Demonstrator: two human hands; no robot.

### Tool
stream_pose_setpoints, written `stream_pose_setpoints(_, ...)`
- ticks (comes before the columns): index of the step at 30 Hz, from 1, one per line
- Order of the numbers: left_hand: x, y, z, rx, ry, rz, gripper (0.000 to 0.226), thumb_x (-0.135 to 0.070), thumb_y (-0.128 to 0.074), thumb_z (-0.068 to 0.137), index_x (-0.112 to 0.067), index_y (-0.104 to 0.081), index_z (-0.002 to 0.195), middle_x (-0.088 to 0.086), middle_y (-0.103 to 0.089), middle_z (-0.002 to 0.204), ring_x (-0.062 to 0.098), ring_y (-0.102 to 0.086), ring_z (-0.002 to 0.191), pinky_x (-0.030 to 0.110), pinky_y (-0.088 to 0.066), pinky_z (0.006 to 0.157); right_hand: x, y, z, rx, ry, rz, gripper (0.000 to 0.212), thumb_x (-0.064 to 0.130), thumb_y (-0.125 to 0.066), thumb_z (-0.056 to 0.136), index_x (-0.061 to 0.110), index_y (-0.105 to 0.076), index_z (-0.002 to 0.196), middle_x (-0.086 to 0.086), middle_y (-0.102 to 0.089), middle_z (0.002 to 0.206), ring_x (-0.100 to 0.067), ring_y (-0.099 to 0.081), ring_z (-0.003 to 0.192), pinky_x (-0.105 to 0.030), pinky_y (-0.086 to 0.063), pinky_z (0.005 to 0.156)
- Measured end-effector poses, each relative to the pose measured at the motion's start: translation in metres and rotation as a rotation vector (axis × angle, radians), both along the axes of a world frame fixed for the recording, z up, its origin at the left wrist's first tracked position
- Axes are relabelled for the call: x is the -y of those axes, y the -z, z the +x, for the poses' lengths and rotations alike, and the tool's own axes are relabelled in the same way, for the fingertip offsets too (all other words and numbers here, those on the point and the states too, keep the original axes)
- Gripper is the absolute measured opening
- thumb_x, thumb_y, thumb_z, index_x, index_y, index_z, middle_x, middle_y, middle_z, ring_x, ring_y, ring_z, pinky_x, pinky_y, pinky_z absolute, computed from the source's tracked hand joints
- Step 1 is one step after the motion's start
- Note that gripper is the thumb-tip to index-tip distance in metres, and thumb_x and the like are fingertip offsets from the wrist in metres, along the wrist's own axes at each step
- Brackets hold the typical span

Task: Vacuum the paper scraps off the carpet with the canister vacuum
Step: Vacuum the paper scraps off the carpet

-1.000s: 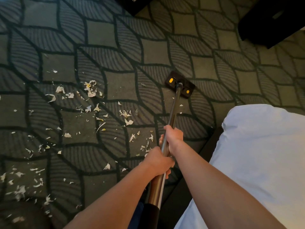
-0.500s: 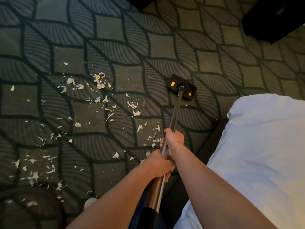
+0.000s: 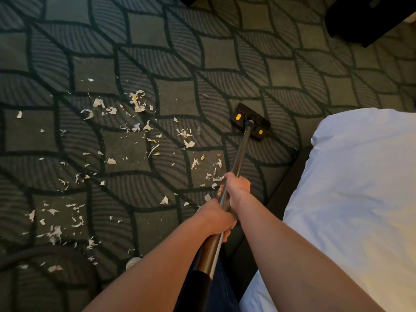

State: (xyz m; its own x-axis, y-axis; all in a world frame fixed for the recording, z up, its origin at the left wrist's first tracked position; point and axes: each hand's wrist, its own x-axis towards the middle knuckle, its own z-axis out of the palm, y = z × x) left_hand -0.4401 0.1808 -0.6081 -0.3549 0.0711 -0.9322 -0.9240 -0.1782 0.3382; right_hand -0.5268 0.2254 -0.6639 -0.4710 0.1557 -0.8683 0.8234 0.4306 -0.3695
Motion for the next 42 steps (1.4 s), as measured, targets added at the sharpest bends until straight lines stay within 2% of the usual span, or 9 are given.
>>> stream_pose_setpoints(3,0.011,-0.006,0.01,-0.009,0.015,-0.062,0.017,-0.006,-0.06,0.089,-0.016,-0.047,0.093,0.005,-0.058,0.075,0.01,-0.051,0.049,0.019,-0.044,0.042,0.011,-0.002,0.012,0.007,0.016,-0.012,0.03,0.024,-0.055,0.099,0.009,-0.053,0.125,-0.01,-0.058,0.088,-0.016,-0.056,0.067,-0.029,-0.05,0.058)
stream_pose_setpoints(6,0.027,-0.008,0.02,-0.02,0.064,-0.159,0.015,-0.009,-0.061,0.089,-0.014,-0.049,0.097,0.004,-0.057,0.072,0.009,-0.05,0.047,0.018,-0.043,0.039,0.027,-0.004,0.024,0.022,0.061,-0.053,0.029,0.024,-0.056,0.099,0.008,-0.054,0.124,-0.008,-0.057,0.08,-0.016,-0.055,0.063,-0.028,-0.05,0.055)
stream_pose_setpoints(10,0.049,-0.001,0.041,-0.026,0.109,-0.253,0.02,-0.009,-0.063,0.085,-0.011,-0.051,0.1,0.008,-0.063,0.076,0.013,-0.053,0.049,0.026,-0.053,0.055,0.05,-0.003,0.042,0.059,0.132,-0.108,0.029,0.023,-0.055,0.099,0.006,-0.054,0.122,-0.007,-0.054,0.072,-0.016,-0.053,0.058,-0.028,-0.049,0.051)
stream_pose_setpoints(14,0.069,0.004,0.059,-0.032,0.113,-0.294,0.029,-0.011,-0.065,0.083,-0.011,-0.052,0.11,0.011,-0.068,0.091,0.019,-0.059,0.067,0.036,-0.059,0.076,0.068,-0.001,0.058,0.087,0.161,-0.137,0.027,0.025,-0.055,0.099,0.007,-0.054,0.12,-0.007,-0.054,0.073,-0.015,-0.053,0.057,-0.027,-0.049,0.049)
stream_pose_setpoints(22,0.09,0.004,0.066,-0.059,0.137,-0.319,0.038,-0.014,-0.066,0.087,-0.011,-0.051,0.122,0.012,-0.067,0.102,0.019,-0.062,0.076,0.037,-0.059,0.083,0.088,0.007,0.064,0.08,0.212,-0.155,0.026,0.027,-0.056,0.099,0.008,-0.054,0.116,-0.006,-0.054,0.074,-0.013,-0.052,0.056,-0.025,-0.049,0.052)
stream_pose_setpoints(25,0.098,-0.001,0.064,-0.062,0.139,-0.317,0.038,-0.013,-0.066,0.087,-0.009,-0.051,0.122,0.014,-0.068,0.103,0.018,-0.061,0.074,0.035,-0.059,0.08,0.093,0.005,0.063,0.074,0.205,-0.152,0.025,0.028,-0.055,0.099,0.007,-0.056,0.113,-0.006,-0.055,0.074,-0.012,-0.052,0.056,-0.025,-0.049,0.052)
stream_pose_setpoints(29,0.106,-0.008,0.06,-0.096,0.118,-0.315,0.034,-0.012,-0.065,0.088,-0.009,-0.052,0.119,0.011,-0.067,0.092,0.014,-0.058,0.062,0.03,-0.056,0.068,0.104,-0.004,0.058,0.028,0.206,-0.18,0.022,0.023,-0.055,0.099,0.007,-0.056,0.114,-0.005,-0.052,0.068,-0.012,-0.049,0.052,-0.025,-0.048,0.049)
stream_pose_setpoints(35,0.115,-0.018,0.034,-0.143,-0.093,-0.262,0.027,-0.005,-0.064,0.086,-0.01,-0.052,0.11,0.007,-0.061,0.08,0.011,-0.054,0.051,0.021,-0.049,0.047,0.132,-0.024,0.023,-0.053,0.064,-0.213,0.017,0.021,-0.054,0.099,0.013,-0.052,0.114,-0.005,-0.051,0.068,-0.014,-0.05,0.053,-0.026,-0.046,0.047)
stream_pose_setpoints(42,0.112,-0.007,0.009,-0.112,-0.309,-0.163,0.027,-0.008,-0.064,0.088,-0.01,-0.05,0.111,0.011,-0.061,0.085,0.014,-0.053,0.053,0.027,-0.052,0.054,0.147,-0.01,-0.005,-0.082,-0.139,-0.152,0.028,0.021,-0.056,0.098,0.009,-0.053,0.122,-0.009,-0.056,0.076,-0.017,-0.054,0.061,-0.028,-0.049,0.053)
